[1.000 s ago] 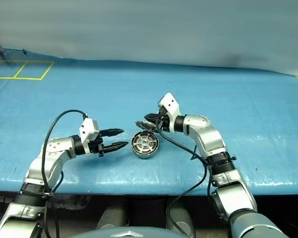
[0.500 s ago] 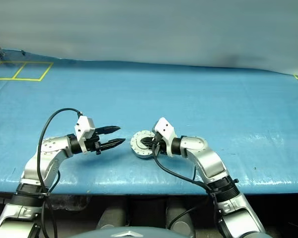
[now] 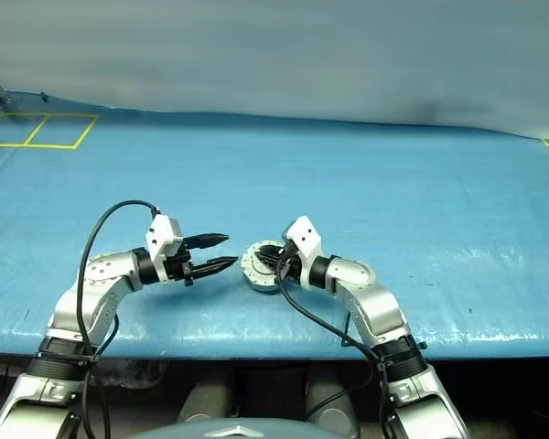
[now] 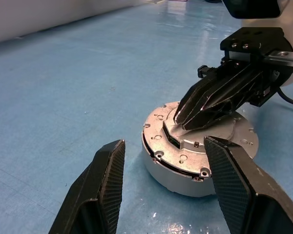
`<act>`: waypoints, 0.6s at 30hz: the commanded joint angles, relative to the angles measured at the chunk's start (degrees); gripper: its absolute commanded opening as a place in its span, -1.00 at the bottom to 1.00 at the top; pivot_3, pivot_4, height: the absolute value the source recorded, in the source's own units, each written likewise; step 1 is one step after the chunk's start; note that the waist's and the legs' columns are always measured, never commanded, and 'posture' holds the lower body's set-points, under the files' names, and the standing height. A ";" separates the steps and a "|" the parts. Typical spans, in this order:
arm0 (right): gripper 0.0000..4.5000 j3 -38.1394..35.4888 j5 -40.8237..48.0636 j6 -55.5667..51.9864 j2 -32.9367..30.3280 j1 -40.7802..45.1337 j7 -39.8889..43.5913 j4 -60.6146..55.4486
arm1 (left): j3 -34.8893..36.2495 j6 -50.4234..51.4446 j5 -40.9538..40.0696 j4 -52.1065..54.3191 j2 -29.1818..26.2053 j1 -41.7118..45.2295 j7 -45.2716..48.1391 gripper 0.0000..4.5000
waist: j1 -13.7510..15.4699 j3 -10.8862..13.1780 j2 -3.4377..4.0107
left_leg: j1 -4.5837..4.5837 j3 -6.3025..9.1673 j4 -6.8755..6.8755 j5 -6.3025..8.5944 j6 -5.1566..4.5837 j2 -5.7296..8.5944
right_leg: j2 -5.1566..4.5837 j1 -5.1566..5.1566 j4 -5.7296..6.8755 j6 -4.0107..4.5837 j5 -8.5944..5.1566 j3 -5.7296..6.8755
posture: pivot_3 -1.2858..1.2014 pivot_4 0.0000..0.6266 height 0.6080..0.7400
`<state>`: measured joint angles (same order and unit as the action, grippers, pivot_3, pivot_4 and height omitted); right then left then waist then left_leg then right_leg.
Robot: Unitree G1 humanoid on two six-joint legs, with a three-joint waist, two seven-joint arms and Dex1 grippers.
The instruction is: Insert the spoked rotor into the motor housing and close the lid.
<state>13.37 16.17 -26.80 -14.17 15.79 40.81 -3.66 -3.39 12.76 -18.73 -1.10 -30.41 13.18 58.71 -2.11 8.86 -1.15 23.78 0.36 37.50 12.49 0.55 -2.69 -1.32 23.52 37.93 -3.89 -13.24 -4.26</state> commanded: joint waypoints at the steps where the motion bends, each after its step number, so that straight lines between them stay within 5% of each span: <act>1: -0.14 -1.16 1.60 -0.92 0.44 -1.34 -0.92 -3.68 | 0.20 -0.15 -0.37 2.54 0.03 0.05 -0.52 0.25 | 0.00 0.00 0.00 | 0.00 0.00 -0.01 0.00 0.00 0.00 | 0.00 0.01 0.00 0.00 0.00 0.00 | 0.03 -0.52 1.00; 9: 0.99 0.55 1.89 -2.92 0.66 -4.16 -1.33 -6.60 | 0.03 -0.40 -0.10 2.12 0.01 0.30 -0.52 0.25 | -0.02 0.01 0.01 | 0.00 0.00 -0.09 0.00 0.00 0.00 | 0.00 0.05 -0.02 0.05 -0.03 0.00 | 0.03 -0.52 1.00; 18: 0.99 1.77 -0.31 -1.77 0.91 -4.17 -2.63 -3.67 | -0.12 -0.54 0.16 1.87 0.00 0.42 -0.62 0.25 | -0.08 0.01 0.00 | -0.01 -0.01 -0.22 0.00 0.00 -0.01 | 0.00 0.09 -0.04 0.12 -0.08 0.01 | 0.03 -0.52 1.00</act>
<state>14.34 16.14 -28.74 -13.59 11.84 38.47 -7.99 -3.60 13.01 -18.57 -1.09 -30.38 13.08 58.33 -2.19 8.86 -1.15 23.76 0.36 37.28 12.49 0.55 -2.70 -1.31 23.61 37.89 -3.76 -13.32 -4.24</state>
